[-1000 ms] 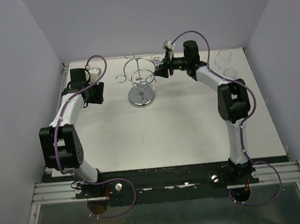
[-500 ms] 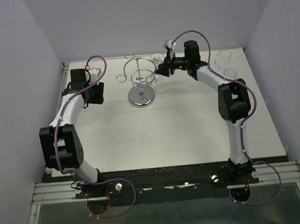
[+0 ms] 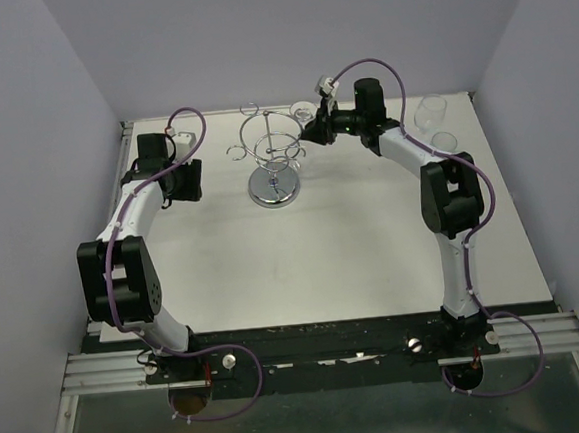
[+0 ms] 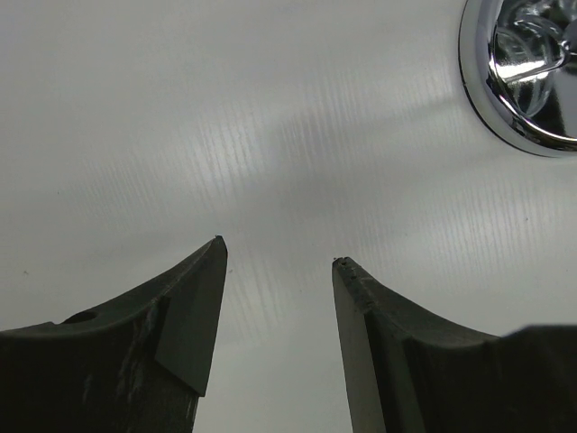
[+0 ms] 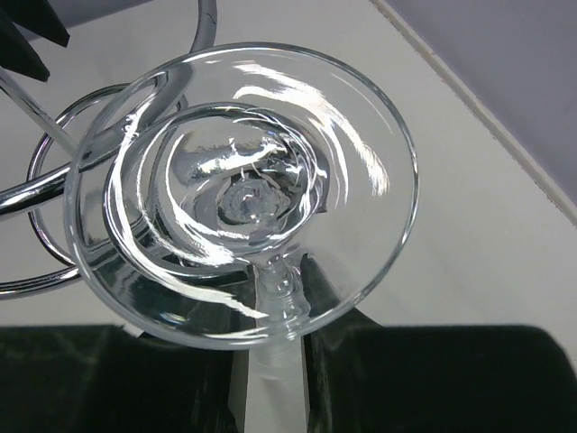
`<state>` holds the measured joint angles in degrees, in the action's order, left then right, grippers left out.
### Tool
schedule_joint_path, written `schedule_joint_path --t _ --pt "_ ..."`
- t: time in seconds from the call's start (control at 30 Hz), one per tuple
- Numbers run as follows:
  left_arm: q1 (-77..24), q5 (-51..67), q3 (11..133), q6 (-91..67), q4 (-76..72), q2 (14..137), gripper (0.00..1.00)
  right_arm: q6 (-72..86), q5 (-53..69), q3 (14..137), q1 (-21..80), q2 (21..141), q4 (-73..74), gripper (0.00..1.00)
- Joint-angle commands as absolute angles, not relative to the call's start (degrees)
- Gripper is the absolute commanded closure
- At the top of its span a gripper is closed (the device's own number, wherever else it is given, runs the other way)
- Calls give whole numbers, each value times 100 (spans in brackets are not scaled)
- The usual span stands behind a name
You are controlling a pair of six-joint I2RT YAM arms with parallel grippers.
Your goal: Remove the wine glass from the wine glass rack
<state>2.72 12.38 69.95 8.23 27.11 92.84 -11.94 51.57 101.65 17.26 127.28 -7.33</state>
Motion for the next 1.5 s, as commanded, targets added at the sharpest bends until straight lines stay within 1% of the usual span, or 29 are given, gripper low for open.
schedule_joint_path --t 0.0,0.33,1.1,1.47 --pt "290 1389 7137 730 2619 9378 36 -1055 4852 10072 1749 12542 -747 95" --pt "290 1432 7014 650 2452 9334 36 -1002 4667 9976 1740 12340 -852 99" --pt "290 1538 6855 492 2127 9308 36 -932 4272 10046 1714 12085 -1055 99" --pt "290 1573 7022 448 2066 9466 36 -906 4342 10116 1644 12041 -1160 99"
